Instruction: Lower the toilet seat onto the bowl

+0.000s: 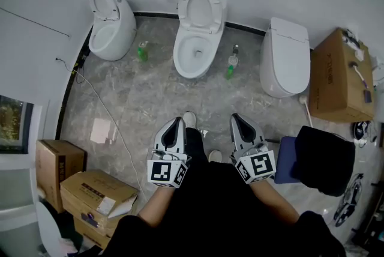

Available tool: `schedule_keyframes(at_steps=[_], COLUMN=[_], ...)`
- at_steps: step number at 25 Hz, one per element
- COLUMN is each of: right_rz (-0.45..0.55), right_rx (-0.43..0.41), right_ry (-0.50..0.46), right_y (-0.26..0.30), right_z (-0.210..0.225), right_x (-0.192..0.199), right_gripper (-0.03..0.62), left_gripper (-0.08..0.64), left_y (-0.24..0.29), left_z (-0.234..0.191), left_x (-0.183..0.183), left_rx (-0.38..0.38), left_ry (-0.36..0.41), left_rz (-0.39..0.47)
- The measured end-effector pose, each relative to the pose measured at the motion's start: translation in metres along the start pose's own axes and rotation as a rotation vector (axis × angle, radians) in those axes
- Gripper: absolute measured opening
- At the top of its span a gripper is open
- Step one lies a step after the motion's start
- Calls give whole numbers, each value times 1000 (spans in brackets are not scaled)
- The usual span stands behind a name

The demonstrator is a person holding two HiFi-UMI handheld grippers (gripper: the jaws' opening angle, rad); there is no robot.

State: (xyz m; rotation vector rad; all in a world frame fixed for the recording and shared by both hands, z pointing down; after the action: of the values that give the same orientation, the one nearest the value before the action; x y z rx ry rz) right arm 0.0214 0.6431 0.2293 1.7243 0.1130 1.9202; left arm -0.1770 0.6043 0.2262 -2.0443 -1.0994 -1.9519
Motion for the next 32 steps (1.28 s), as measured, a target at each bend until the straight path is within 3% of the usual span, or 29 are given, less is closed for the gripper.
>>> schedule_keyframes(at_steps=[9,14,18,26,32], right_rz=[-94,-114,-114,-130,-118], right_rx=[7,-5,8,27,13], right_ry=[-48,-71,-78,-57,-68], right_y=[98,166,217,296,345], right_z=[20,31,37,34,23], right_x=[-39,-79,-113,-151,-175], right_gripper=[32,32,32,32,32], left_gripper=[14,14,14,14,14], left_y=[88,132,163,206,242], left_z=[-78,-109,-147,-228,-252], left_x=[-30,-54,-77,-109,-118], left_rx=[13,30,56,35,109], left_ry=[-62,2,-5,-38,-38], left_rz=[-39,-54,-57,-45,-70])
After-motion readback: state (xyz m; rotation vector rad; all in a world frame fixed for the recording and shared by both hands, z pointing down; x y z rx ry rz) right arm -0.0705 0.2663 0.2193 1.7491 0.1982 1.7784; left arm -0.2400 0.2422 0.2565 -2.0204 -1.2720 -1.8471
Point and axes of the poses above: the fingertips, and each gripper's own axes: y forward along the fingers, z to its right, x out of its underside, the point moved 5 cm from there along -y, backward along the fingers, and after that the axes turned 15 degrees about -z, right-handed, at the moved point
